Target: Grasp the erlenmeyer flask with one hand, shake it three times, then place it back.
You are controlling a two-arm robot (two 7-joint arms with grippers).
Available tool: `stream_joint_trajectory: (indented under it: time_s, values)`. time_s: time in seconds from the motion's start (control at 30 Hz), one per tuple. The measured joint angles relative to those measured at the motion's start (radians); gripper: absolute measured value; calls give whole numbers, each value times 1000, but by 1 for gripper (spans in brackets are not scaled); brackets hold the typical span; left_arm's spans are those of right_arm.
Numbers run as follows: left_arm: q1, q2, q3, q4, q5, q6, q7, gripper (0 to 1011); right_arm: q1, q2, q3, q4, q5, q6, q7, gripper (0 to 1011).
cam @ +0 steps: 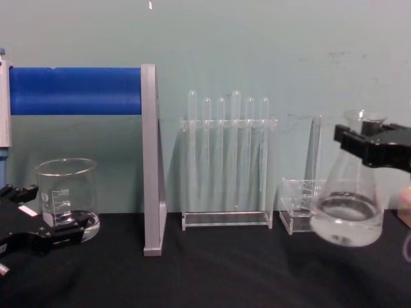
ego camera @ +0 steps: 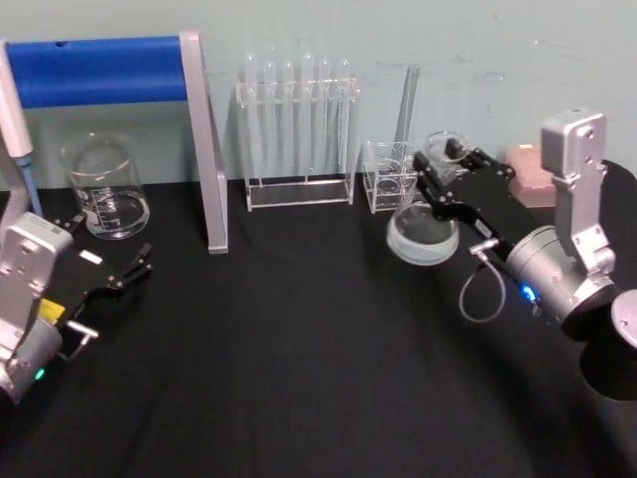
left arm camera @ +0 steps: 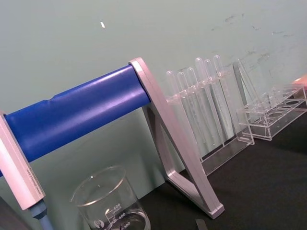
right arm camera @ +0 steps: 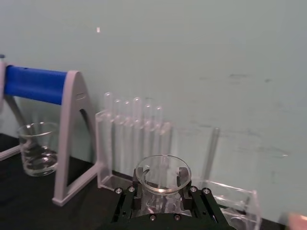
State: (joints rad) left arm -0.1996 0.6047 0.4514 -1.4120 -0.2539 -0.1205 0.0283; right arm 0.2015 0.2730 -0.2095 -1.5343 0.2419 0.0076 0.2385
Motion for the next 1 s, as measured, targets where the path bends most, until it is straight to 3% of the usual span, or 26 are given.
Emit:
stream_joint_trajectory:
  time_s: [0.17,0.77,1.0]
  values:
    - [0,0,0,0,0,0,0,1001,-1,-7,-22,-2,-4,3,25,450]
    - [0,0,0,0,0,0,0,1001,-7,-7,-202,-49,8,20,167,450]
    - [0,0,0,0,0,0,0,1001,-8,3,-246,-65,25,23,195,450]
